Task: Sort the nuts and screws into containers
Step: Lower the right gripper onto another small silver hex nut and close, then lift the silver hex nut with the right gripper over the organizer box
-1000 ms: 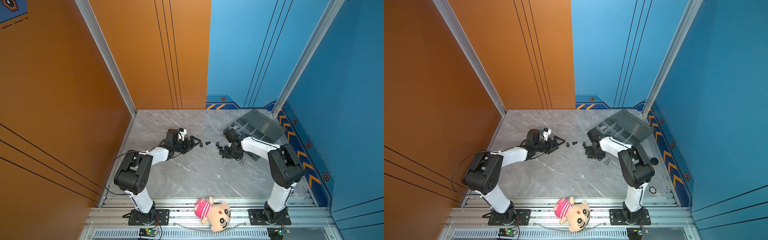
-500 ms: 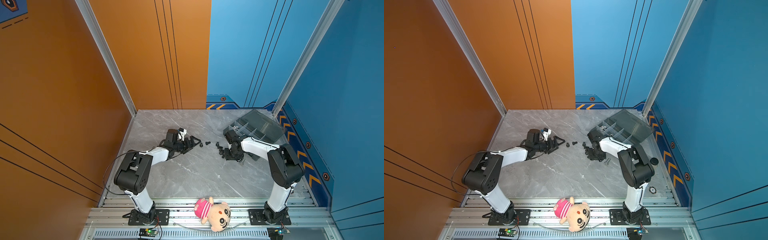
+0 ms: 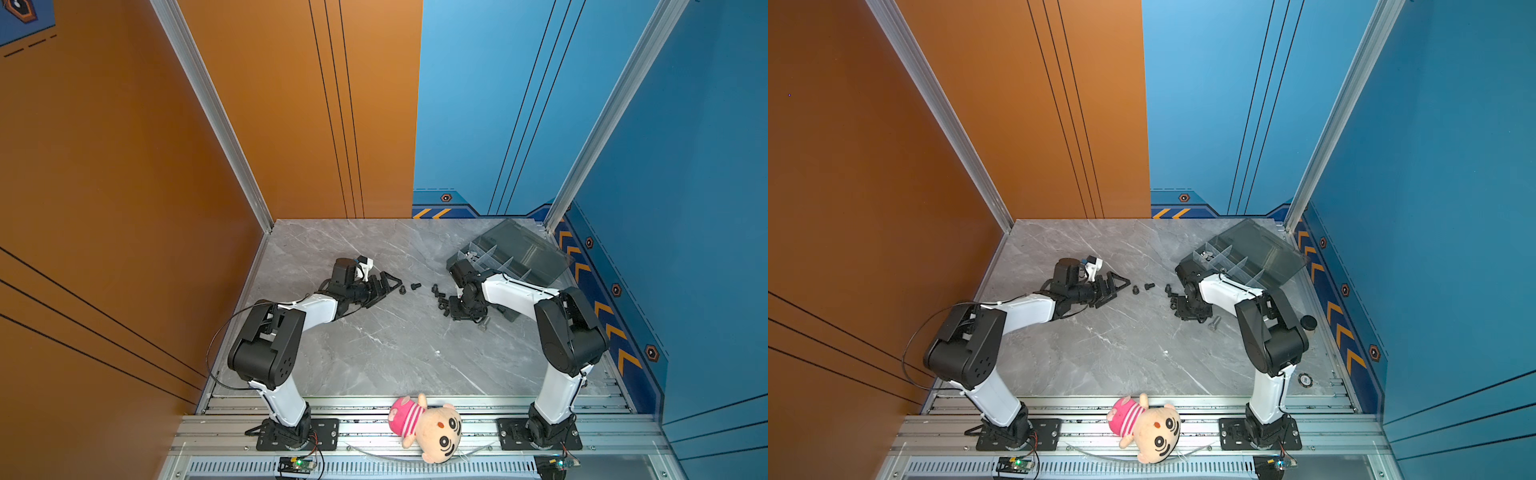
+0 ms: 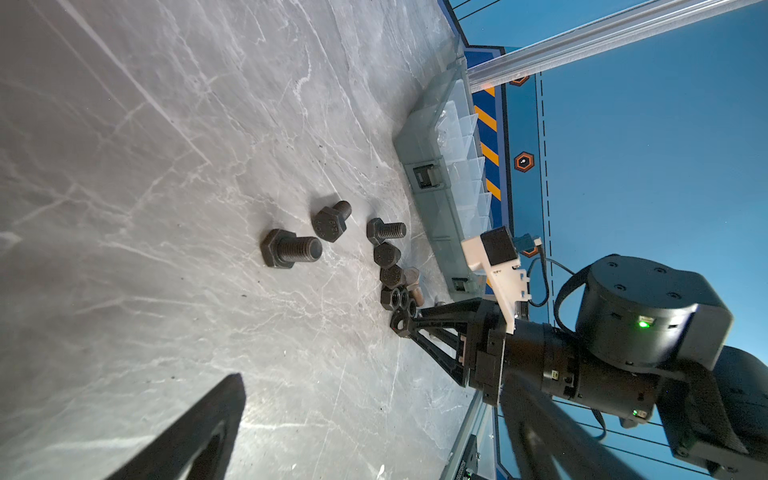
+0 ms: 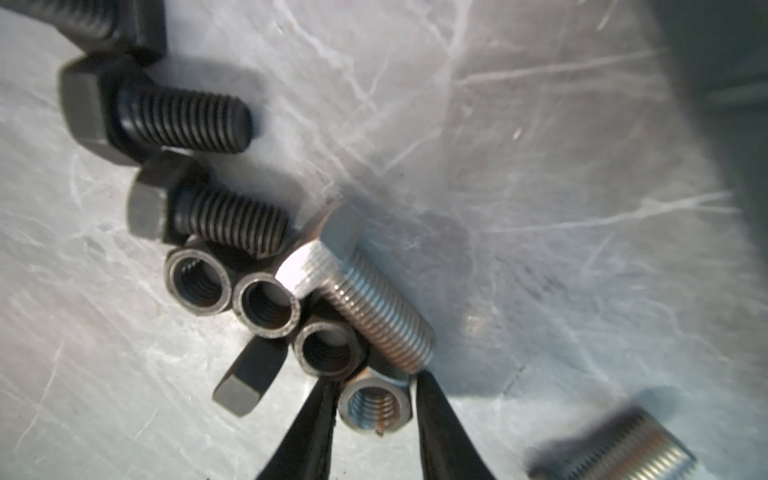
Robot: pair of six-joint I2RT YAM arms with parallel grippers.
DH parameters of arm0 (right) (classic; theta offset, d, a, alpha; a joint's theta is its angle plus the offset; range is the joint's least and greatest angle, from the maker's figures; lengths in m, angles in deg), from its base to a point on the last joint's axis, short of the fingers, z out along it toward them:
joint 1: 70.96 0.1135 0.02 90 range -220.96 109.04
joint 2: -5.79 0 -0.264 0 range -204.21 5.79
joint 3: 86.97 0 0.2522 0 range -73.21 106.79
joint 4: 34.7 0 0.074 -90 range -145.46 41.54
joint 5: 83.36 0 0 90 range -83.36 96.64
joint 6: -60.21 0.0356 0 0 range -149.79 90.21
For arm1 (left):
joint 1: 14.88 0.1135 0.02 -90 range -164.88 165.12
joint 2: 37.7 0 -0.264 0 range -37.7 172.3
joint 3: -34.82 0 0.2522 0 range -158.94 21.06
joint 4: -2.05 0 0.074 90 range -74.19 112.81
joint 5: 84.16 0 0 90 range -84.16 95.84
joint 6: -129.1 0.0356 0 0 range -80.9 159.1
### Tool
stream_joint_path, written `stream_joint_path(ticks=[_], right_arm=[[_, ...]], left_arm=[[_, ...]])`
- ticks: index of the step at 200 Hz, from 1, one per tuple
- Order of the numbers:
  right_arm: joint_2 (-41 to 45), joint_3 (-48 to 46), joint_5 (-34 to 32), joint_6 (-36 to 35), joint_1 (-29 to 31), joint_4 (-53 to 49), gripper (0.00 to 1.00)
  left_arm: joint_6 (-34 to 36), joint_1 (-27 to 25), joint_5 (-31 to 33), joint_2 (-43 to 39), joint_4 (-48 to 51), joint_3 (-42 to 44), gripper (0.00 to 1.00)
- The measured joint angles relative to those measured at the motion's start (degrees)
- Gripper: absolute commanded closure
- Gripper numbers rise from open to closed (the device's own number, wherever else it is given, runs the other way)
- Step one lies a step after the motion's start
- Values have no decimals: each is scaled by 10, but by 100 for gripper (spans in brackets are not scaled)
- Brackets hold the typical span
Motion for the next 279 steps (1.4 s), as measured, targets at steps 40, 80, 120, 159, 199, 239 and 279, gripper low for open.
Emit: stream_joint_path(ticks=[40, 80, 120, 159, 199, 239, 279], right_arm=[[-3, 3, 0, -2, 0, 0, 60], [-3, 3, -1, -2, 0, 0, 66], [-2, 3, -8, -5, -1, 2, 94], [7, -3, 12, -7, -12, 10, 100], [46, -11, 64, -17, -62, 10, 100], [80, 49, 95, -22, -152, 9, 100], [56, 152, 93, -23, -224, 10, 100]], left_arm=[[0, 0, 0, 0, 0, 0, 2], [0, 0, 0, 0, 0, 0, 2], [0, 0, 0, 0, 0, 0, 2], [0, 0, 0, -2, 0, 0, 2], [0, 0, 0, -4, 0, 0, 2], [0, 0, 0, -4, 0, 0, 2], [0, 0, 0, -4, 0, 0, 2]])
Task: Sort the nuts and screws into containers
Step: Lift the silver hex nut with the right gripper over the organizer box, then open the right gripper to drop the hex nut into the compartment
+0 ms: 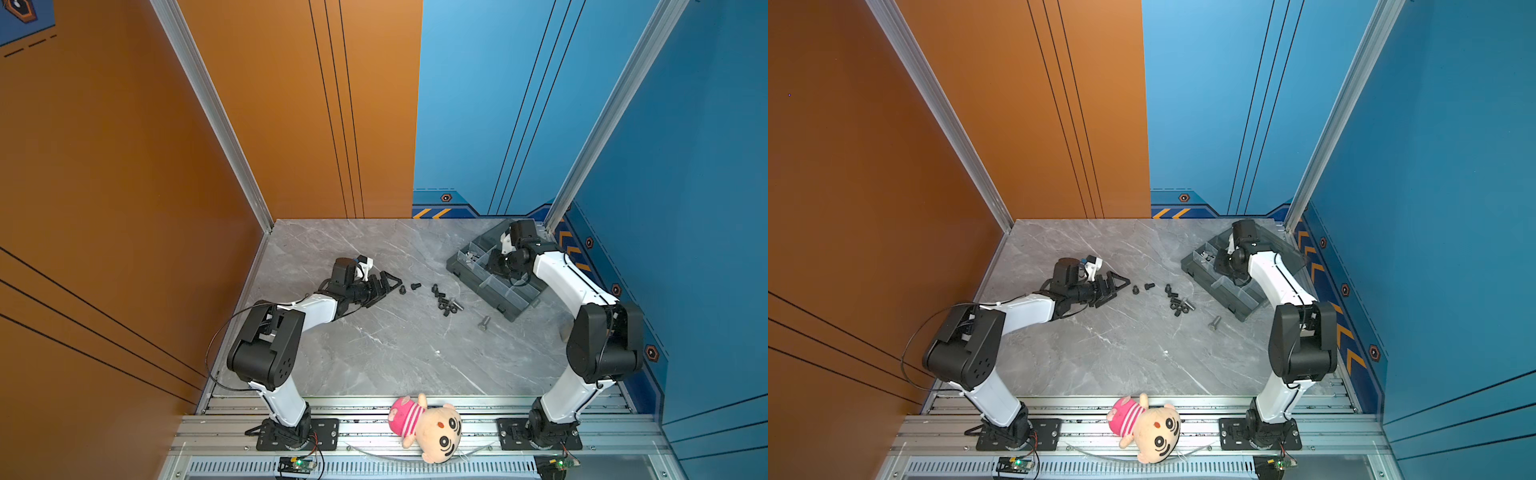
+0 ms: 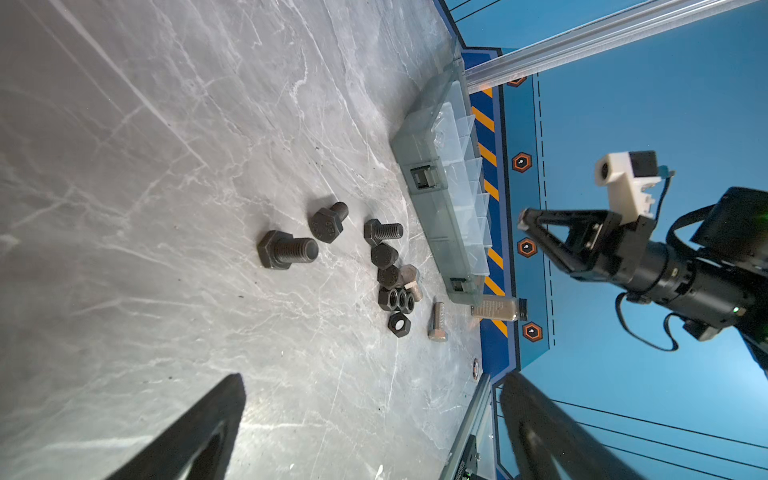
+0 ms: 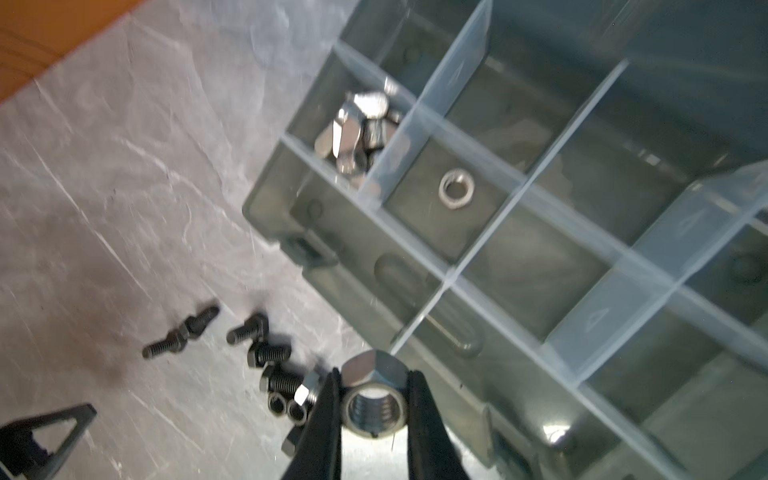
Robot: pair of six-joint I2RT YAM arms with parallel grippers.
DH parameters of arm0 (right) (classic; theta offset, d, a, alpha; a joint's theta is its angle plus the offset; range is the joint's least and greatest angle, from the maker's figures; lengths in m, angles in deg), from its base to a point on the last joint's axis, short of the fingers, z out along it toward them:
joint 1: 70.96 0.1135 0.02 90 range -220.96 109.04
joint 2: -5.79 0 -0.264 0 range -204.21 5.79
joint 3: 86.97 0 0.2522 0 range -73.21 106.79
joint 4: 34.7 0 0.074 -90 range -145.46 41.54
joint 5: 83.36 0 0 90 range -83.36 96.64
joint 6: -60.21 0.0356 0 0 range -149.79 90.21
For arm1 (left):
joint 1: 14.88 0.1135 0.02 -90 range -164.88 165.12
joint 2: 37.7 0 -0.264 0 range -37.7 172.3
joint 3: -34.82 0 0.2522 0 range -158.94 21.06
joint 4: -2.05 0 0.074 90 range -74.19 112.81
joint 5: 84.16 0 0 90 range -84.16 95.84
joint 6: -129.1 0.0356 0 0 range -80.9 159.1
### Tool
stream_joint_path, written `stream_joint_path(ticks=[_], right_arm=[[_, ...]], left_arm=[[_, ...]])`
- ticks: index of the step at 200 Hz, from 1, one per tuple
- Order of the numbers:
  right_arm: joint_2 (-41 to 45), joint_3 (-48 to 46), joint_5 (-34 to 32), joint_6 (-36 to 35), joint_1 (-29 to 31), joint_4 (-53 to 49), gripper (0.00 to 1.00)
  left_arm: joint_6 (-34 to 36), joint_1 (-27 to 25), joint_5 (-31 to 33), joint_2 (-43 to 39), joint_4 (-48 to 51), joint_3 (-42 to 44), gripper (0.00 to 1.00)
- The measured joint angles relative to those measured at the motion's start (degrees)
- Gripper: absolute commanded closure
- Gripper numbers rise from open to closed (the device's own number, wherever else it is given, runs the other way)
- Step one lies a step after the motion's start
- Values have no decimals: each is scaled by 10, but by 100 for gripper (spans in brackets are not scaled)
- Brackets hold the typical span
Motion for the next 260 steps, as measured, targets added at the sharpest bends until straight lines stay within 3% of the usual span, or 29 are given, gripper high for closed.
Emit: stream_joint_path(ticks=[56, 113, 176, 260], right_arm=[[-127, 116, -3, 3, -29, 1, 100], [-209, 161, -3, 15, -28, 1, 95], [-222, 162, -3, 20, -28, -1, 63], [-190, 156, 7, 17, -26, -23, 56]], left_arm=[[0, 0, 0, 0, 0, 0, 2], [0, 0, 0, 0, 0, 0, 2], [0, 0, 0, 0, 0, 0, 2], [0, 0, 0, 0, 2, 0, 2]])
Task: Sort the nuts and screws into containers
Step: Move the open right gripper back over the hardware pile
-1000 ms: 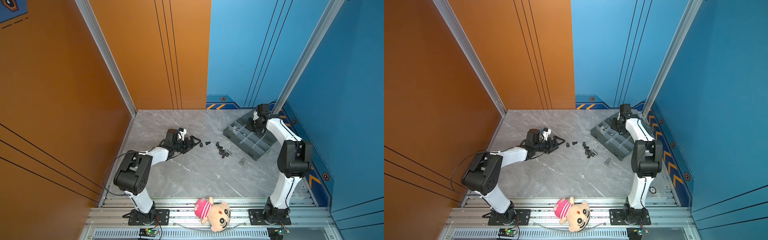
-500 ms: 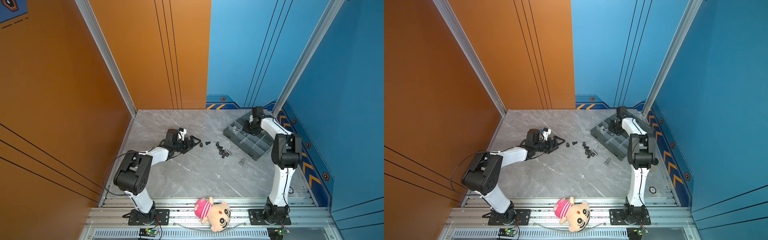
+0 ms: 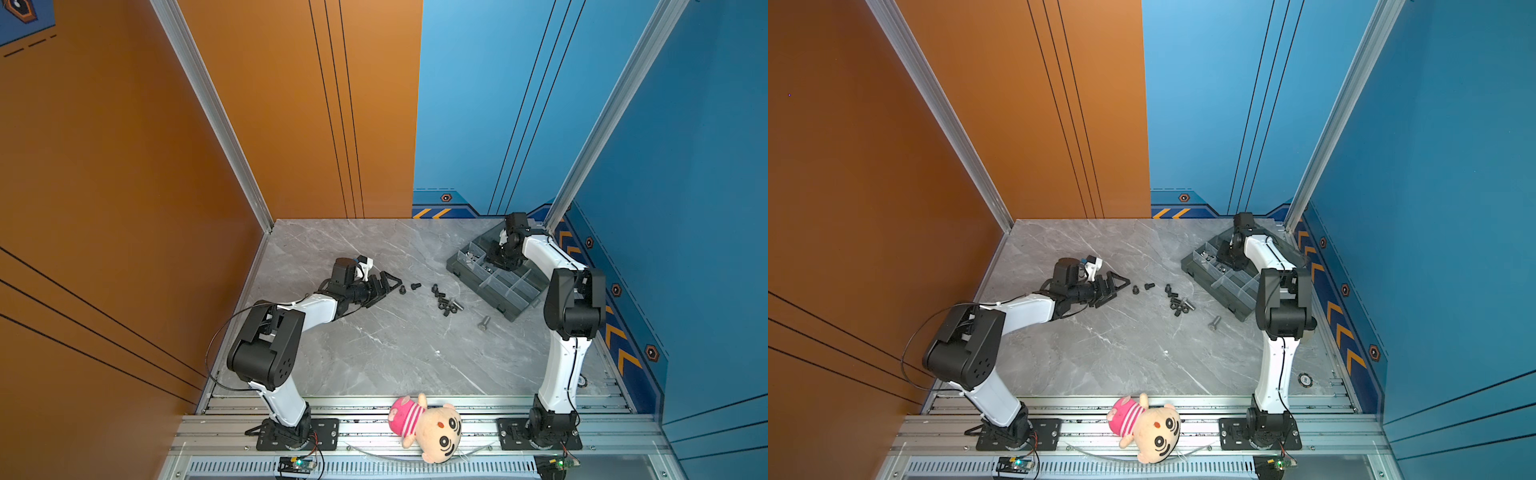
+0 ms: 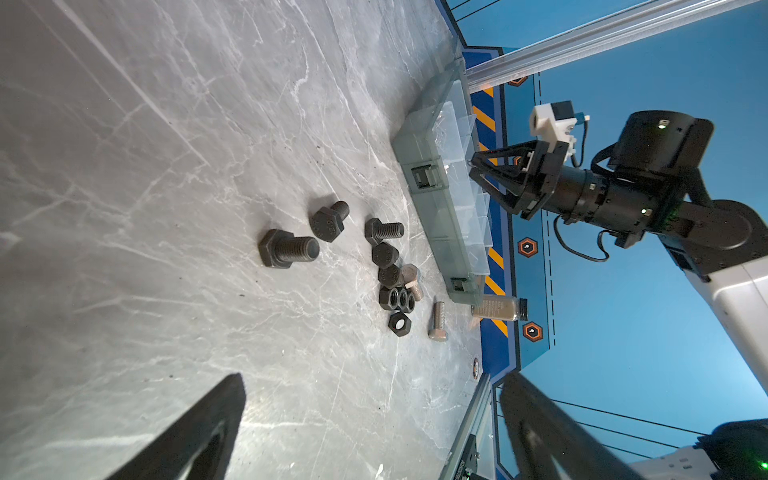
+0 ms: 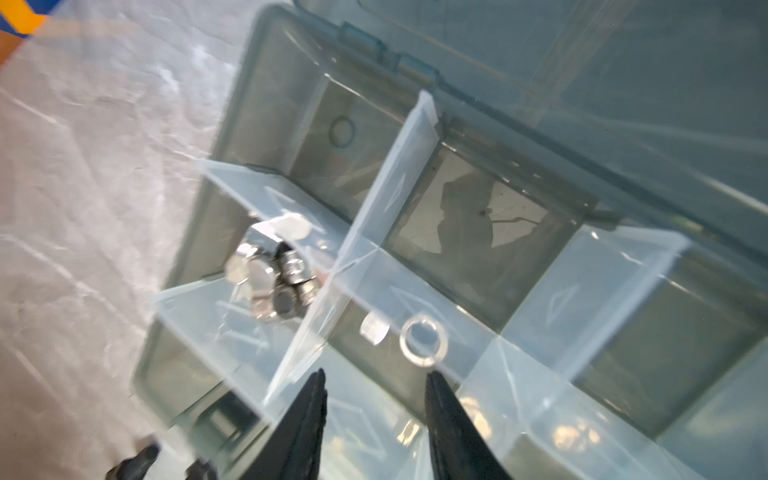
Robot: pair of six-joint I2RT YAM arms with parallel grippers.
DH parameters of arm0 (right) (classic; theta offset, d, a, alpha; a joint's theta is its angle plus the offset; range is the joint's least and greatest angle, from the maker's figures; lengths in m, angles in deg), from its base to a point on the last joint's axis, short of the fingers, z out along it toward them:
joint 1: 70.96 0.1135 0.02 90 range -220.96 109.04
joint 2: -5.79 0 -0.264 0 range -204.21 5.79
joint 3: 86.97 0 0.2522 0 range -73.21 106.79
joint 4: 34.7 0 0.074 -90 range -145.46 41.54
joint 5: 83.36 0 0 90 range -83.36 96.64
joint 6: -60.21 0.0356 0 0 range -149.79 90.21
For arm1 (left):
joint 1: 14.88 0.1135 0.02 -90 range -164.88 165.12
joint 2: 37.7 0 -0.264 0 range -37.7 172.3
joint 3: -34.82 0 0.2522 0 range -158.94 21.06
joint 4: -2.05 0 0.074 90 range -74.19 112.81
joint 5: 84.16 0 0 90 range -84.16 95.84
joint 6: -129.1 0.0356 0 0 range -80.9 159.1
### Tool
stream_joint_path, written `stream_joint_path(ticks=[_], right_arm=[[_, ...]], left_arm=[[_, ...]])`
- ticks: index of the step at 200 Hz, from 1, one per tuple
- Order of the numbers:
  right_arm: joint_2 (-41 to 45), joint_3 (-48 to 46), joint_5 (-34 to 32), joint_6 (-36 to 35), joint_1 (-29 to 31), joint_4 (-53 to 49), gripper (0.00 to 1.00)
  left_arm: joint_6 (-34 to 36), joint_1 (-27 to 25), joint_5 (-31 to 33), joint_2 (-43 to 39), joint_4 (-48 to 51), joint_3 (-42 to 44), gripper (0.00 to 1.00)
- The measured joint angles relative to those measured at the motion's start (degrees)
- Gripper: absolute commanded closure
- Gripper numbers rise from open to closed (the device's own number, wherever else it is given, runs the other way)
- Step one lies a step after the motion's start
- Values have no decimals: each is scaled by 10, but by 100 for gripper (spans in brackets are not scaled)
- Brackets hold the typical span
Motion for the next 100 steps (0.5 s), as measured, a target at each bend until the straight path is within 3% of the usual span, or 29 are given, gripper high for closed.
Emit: stream_joint_path(ticks=[61, 100], right_arm=[[189, -100, 38, -5, 44, 0, 54], [234, -203, 44, 15, 104, 14, 53]], left_arm=[[0, 0, 0, 0, 0, 0, 2], [0, 0, 0, 0, 0, 0, 2]])
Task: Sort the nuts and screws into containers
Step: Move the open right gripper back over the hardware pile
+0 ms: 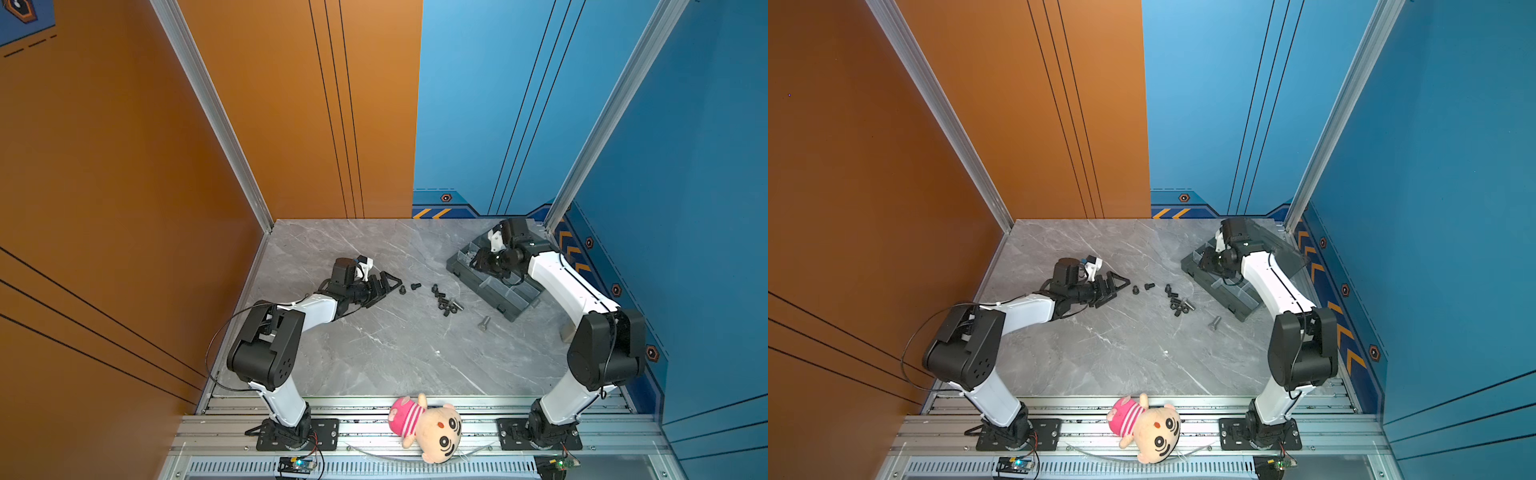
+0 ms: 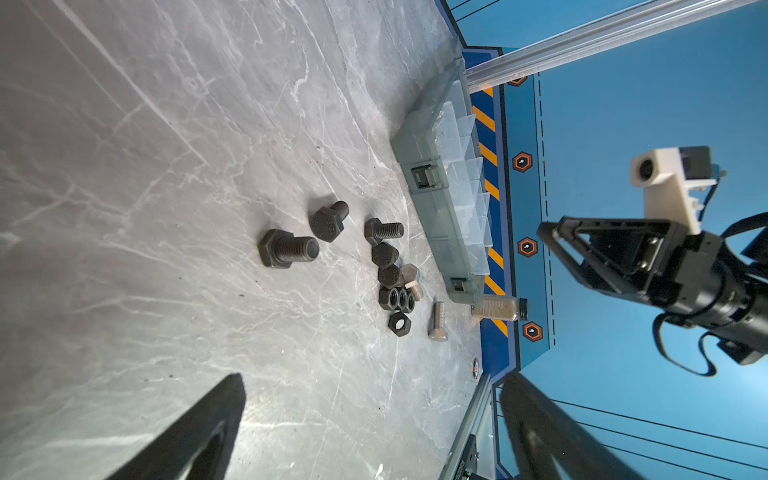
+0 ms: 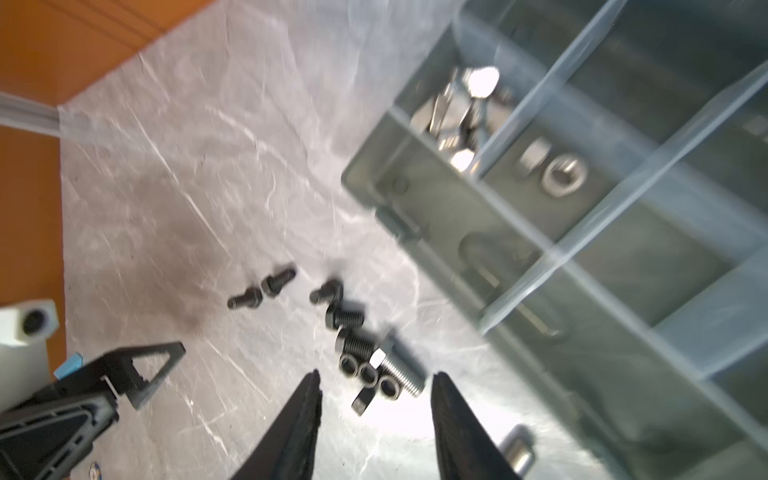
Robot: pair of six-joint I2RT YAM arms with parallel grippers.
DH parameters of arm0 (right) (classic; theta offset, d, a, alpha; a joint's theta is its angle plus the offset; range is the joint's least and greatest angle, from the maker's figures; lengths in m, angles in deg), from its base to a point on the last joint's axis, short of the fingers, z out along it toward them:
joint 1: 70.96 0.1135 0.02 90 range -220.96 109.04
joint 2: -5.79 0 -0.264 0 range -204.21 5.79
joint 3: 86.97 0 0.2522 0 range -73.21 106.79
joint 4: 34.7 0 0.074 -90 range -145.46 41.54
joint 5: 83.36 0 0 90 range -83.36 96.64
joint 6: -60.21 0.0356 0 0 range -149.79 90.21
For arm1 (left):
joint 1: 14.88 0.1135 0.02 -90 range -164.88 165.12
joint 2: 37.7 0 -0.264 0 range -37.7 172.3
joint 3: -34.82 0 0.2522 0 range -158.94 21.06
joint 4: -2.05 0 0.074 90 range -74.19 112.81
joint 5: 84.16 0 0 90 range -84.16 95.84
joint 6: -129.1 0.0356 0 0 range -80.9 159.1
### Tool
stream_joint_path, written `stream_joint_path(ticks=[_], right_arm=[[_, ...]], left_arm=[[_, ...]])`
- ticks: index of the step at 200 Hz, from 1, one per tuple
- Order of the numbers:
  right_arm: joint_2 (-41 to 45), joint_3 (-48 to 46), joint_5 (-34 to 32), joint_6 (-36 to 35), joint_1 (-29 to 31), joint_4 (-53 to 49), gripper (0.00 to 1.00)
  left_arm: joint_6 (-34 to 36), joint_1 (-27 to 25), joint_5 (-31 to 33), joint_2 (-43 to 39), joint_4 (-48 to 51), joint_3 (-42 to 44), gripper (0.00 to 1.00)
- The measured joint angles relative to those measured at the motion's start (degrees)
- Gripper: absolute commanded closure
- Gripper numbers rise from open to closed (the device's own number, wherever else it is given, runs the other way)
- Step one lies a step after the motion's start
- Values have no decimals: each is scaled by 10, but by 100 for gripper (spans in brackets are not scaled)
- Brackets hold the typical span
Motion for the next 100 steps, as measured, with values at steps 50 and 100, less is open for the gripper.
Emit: stream_joint_path(ticks=[50, 100], right_arm=[[10, -120, -16, 79, 80, 49, 53], [0, -132, -75, 151, 145, 71, 52]], left_arm=[[0, 0, 0, 0, 0, 0, 2], [0, 0, 0, 0, 0, 0, 2]])
